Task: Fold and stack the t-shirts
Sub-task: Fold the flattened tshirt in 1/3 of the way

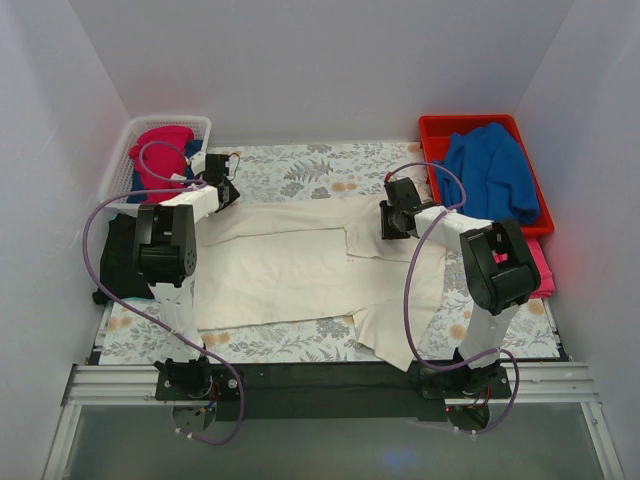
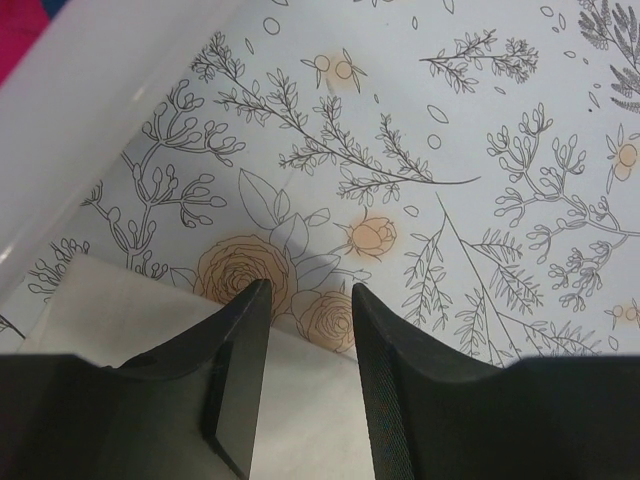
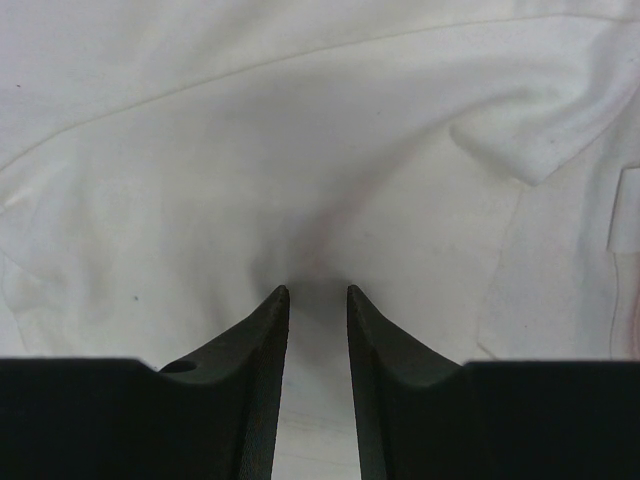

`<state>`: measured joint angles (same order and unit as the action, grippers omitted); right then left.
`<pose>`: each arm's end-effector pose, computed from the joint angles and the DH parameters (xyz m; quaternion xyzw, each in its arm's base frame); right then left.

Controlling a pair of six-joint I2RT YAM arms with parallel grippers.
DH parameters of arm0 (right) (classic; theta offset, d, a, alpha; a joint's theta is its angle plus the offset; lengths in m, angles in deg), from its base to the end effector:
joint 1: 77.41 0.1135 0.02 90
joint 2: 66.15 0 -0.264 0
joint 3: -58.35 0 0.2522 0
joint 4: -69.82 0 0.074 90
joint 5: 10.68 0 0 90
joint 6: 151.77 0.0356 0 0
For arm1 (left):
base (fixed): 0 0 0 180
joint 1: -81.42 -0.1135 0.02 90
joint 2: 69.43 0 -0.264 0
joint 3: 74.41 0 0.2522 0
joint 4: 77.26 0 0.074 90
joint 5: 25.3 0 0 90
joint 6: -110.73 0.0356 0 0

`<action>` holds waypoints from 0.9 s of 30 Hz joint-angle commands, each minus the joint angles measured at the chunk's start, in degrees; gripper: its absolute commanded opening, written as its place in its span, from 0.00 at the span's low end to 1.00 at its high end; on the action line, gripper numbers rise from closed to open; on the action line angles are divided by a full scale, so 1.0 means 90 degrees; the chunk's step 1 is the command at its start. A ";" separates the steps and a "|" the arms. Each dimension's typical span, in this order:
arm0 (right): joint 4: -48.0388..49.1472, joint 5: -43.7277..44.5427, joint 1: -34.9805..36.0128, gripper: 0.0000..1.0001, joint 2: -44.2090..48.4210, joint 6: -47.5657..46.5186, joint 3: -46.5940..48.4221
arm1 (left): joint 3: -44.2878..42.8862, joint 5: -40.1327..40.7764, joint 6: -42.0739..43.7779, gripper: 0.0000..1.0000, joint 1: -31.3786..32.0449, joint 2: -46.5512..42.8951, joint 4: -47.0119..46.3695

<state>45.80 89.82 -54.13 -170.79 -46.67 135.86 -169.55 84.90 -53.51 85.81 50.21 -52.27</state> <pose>0.3512 0.1440 0.1690 -0.0366 0.9389 0.0274 0.3411 0.4494 -0.0222 0.1567 -0.5786 0.7225 -0.0887 0.3679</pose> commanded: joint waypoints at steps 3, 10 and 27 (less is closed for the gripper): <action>0.0164 0.0024 0.0020 0.36 0.0054 0.0091 -0.0130 | 0.0312 -0.0155 0.0123 0.37 -0.0184 -0.0695 -0.0075; 0.0173 0.0025 0.0020 0.36 0.0123 0.0110 -0.0208 | 0.0439 -0.0077 0.0329 0.36 0.0001 -0.0949 -0.0027; 0.0193 0.0132 0.0020 0.36 0.0172 0.0179 -0.0432 | 0.0644 -0.0156 0.0612 0.36 0.0782 -0.0949 0.0676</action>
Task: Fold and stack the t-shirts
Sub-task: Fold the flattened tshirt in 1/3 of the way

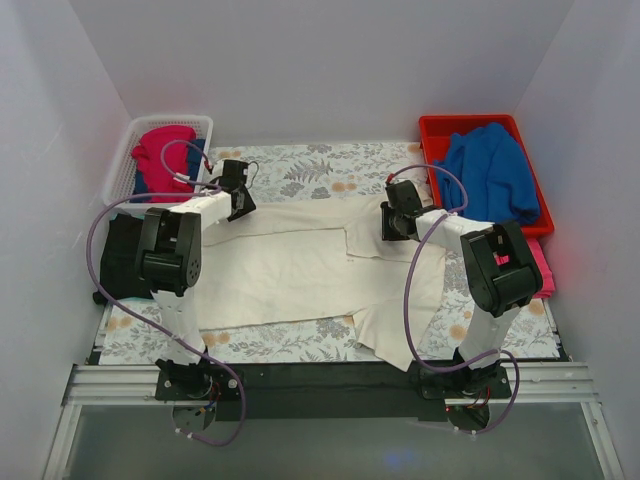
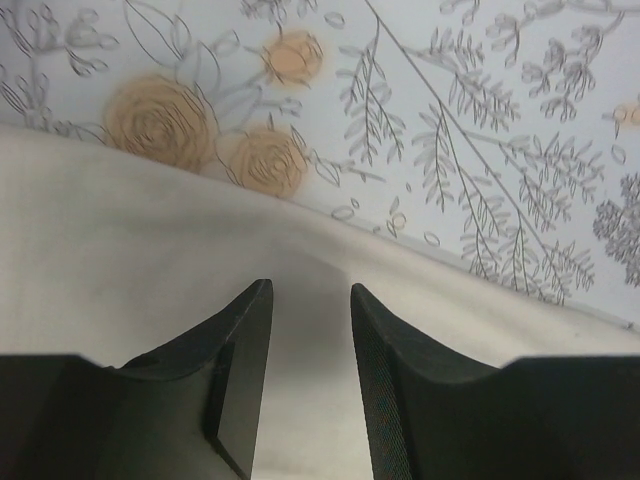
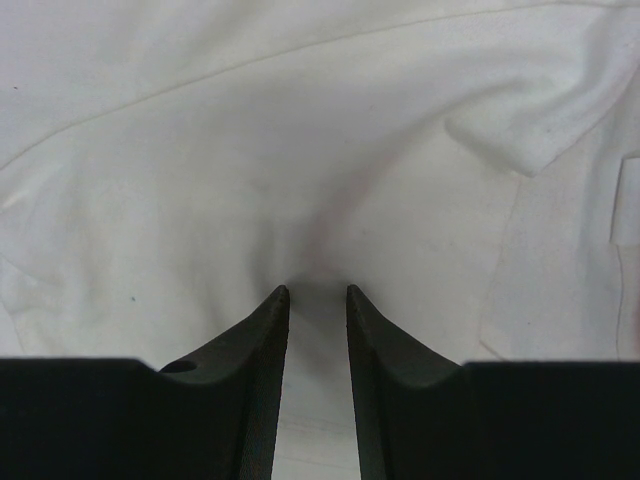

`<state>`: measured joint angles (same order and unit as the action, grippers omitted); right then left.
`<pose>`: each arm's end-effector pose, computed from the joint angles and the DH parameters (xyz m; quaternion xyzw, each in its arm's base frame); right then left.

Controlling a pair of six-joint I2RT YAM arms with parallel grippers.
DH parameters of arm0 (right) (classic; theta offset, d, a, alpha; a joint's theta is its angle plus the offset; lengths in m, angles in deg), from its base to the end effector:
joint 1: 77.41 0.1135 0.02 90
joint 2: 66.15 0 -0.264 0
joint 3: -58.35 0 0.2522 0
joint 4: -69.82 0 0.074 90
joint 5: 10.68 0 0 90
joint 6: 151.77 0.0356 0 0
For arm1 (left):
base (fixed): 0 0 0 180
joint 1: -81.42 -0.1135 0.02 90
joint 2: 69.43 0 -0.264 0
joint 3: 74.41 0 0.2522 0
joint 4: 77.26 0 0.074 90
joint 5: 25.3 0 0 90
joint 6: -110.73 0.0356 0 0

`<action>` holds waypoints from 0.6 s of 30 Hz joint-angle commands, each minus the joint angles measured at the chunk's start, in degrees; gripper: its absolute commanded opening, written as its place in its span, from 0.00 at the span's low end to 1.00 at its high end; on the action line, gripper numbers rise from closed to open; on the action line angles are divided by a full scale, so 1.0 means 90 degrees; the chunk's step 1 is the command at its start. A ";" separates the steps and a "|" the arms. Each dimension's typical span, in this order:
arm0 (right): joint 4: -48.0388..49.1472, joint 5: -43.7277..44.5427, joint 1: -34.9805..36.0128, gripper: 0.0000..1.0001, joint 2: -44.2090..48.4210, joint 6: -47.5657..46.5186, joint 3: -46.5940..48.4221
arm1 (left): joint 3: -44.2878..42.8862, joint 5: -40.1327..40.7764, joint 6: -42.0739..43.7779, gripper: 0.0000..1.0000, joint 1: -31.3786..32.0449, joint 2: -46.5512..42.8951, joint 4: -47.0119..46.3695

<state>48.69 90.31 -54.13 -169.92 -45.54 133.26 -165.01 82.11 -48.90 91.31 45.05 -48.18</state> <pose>0.3460 0.1415 0.1647 -0.0248 0.9356 0.0304 0.3509 0.4206 -0.0625 0.1655 -0.5085 0.7888 -0.0905 0.3331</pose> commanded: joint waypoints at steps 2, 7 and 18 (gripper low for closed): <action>-0.0128 0.0078 0.0020 0.36 0.0016 0.0062 -0.0124 | 0.0168 0.0155 0.0022 0.36 0.0219 -0.0298 0.0349; -0.0147 0.0078 0.0020 0.36 -0.0052 0.0091 -0.0114 | 0.0091 0.0262 -0.0135 0.36 0.0219 0.0024 0.0564; -0.0528 0.0206 -0.0048 0.36 -0.0882 -0.0026 0.0850 | -0.1773 0.0380 -0.0184 0.36 0.0200 0.1381 0.1413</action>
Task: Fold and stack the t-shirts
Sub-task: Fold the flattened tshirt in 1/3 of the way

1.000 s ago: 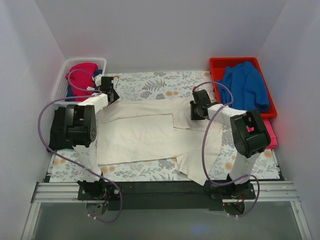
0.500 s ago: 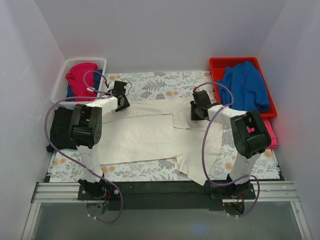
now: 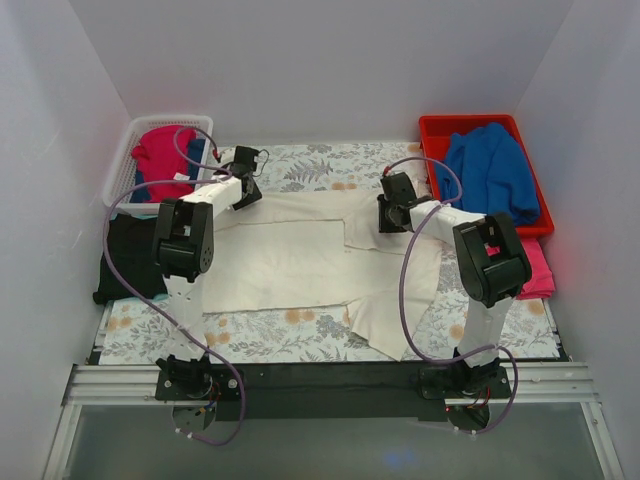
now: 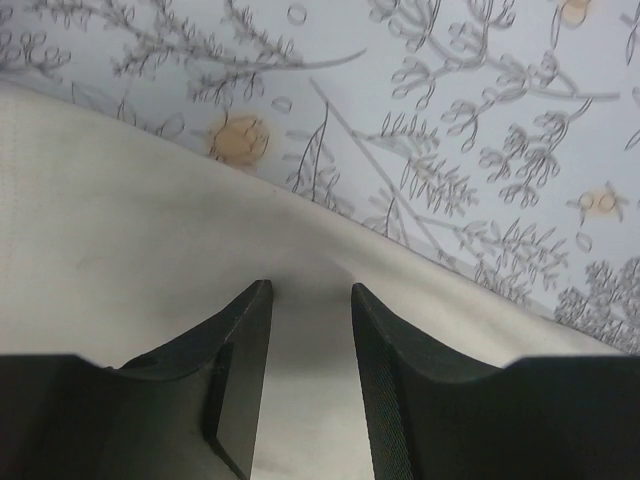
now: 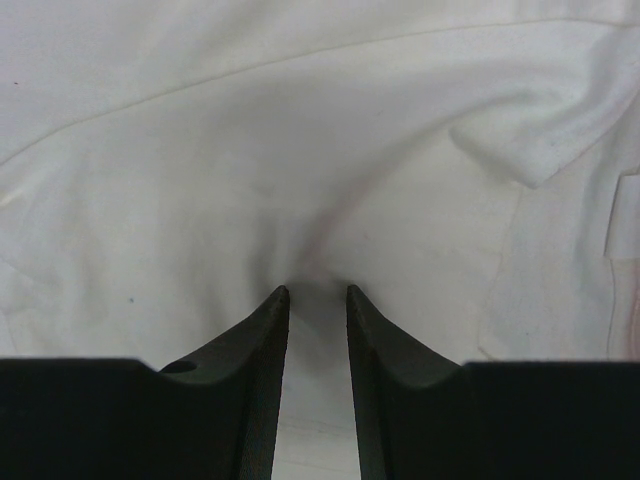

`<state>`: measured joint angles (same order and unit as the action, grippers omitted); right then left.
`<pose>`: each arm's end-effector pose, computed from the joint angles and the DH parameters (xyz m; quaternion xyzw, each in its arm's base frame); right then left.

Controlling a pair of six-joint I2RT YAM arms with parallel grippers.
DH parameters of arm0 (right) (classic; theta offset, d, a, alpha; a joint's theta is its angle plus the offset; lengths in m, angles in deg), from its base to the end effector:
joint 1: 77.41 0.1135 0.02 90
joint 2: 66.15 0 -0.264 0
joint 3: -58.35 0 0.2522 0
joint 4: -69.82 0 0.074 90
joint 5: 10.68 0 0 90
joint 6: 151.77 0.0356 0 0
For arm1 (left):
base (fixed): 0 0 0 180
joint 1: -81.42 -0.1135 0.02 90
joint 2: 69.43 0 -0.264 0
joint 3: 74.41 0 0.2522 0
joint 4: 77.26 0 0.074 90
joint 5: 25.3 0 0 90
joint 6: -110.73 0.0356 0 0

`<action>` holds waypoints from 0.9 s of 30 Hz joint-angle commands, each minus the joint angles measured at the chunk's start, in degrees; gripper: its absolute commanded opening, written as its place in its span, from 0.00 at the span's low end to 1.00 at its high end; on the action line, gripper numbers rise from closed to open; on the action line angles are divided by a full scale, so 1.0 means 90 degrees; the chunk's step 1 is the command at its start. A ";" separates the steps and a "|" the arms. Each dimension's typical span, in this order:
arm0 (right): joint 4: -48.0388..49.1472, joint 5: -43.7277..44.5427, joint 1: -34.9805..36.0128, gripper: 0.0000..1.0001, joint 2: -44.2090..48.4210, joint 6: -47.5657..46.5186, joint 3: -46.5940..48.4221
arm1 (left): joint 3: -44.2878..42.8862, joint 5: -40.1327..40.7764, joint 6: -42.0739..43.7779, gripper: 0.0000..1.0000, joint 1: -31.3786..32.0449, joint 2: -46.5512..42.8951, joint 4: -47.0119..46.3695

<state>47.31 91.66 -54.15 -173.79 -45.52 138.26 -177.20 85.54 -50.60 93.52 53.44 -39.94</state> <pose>0.3639 0.1481 0.1641 -0.0207 0.9354 0.0191 0.3523 0.4504 -0.0836 0.1583 -0.5106 0.7956 -0.0541 0.3216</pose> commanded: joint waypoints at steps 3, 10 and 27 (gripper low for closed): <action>-0.0472 0.0035 -0.0134 0.36 -0.0716 -0.0087 0.0685 | -0.1034 -0.0098 0.0025 0.37 -0.0084 0.0888 0.0645; -0.0785 -0.0014 -0.0407 0.36 -0.1263 -0.0292 0.1594 | -0.2216 -0.0167 0.0045 0.37 -0.0182 0.1670 0.1036; -0.0532 0.0162 -0.0437 0.38 0.0563 -0.0370 0.0279 | -0.0235 -0.0089 0.0142 0.37 -0.0202 -0.0322 -0.0136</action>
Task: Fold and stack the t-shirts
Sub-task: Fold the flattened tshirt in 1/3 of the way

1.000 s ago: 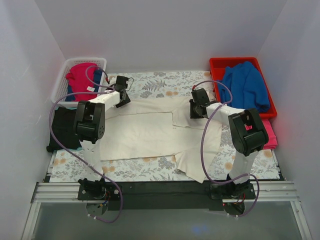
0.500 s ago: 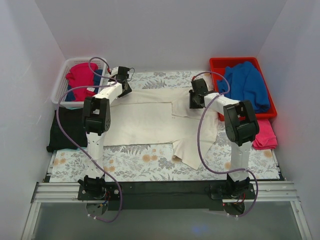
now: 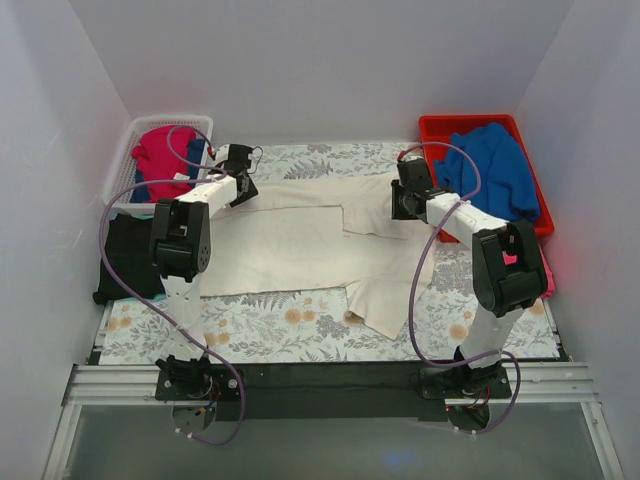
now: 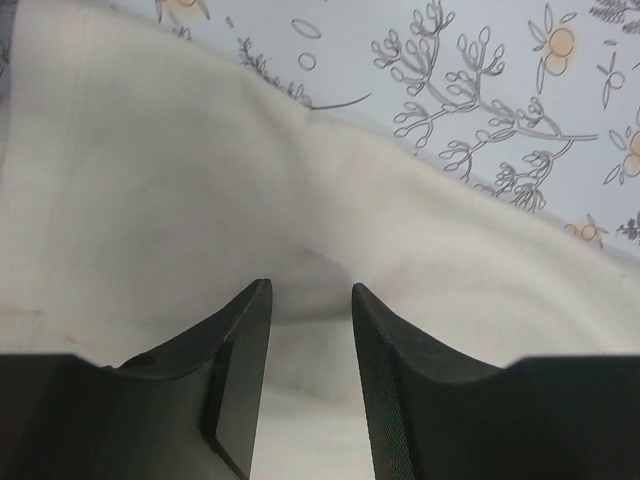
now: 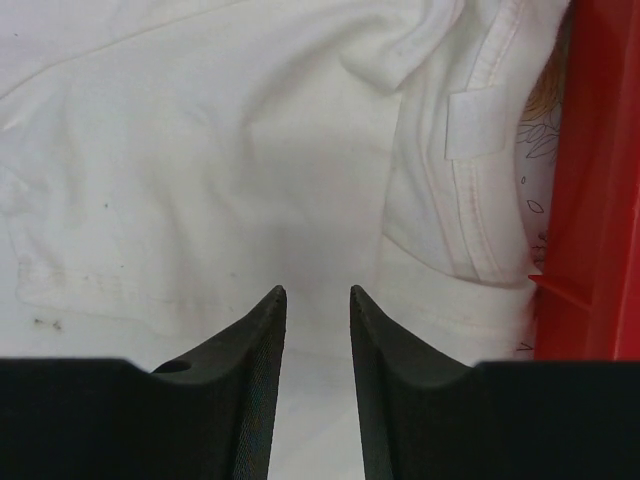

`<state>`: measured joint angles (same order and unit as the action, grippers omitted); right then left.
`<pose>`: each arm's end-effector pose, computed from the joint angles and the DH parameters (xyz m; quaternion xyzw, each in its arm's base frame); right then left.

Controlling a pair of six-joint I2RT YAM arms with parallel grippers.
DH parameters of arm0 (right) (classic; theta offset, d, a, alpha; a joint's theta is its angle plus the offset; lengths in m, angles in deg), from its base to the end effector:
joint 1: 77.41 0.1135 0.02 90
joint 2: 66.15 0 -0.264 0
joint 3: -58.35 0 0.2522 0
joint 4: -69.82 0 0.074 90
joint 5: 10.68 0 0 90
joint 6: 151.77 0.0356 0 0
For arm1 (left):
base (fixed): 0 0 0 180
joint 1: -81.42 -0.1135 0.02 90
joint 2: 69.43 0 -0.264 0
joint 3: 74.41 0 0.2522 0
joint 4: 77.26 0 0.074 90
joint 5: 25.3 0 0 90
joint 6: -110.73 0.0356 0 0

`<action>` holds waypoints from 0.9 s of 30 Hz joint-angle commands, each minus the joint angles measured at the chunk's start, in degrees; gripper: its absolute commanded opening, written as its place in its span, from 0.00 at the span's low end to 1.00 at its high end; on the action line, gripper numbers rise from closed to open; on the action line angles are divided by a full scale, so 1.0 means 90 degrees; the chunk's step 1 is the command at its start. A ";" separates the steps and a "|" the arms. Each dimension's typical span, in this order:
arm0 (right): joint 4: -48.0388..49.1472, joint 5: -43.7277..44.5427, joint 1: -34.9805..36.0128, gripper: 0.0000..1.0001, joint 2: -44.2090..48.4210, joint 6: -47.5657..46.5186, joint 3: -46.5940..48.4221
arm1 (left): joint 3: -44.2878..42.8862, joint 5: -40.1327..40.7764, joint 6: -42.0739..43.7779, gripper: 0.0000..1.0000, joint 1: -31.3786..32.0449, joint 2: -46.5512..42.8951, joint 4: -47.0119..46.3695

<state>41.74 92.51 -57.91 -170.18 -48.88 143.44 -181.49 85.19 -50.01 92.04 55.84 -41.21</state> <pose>0.3766 0.1247 0.2083 -0.0113 0.9252 -0.0011 0.3793 0.4689 -0.0752 0.1632 -0.5164 0.7832 -0.0686 0.3395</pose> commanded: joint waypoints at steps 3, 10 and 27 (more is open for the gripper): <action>0.0243 -0.0059 -0.0019 0.38 0.0016 0.0043 -0.0483 | 0.0533 -0.0157 0.0019 0.37 -0.0046 -0.0502 0.0014; 0.0371 -0.0079 -0.0019 0.38 -0.0599 -0.0045 -0.0445 | 0.0809 0.0008 -0.0099 0.37 -0.0066 -0.0238 -0.0005; -0.0224 0.0673 -0.0517 0.36 0.0347 0.0316 -0.1968 | 0.0769 0.0350 -0.0265 0.37 -0.0388 -0.0071 0.0405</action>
<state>49.01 93.96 -61.08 -167.17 -45.95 129.39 -176.09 85.73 -52.65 90.83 53.66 -44.12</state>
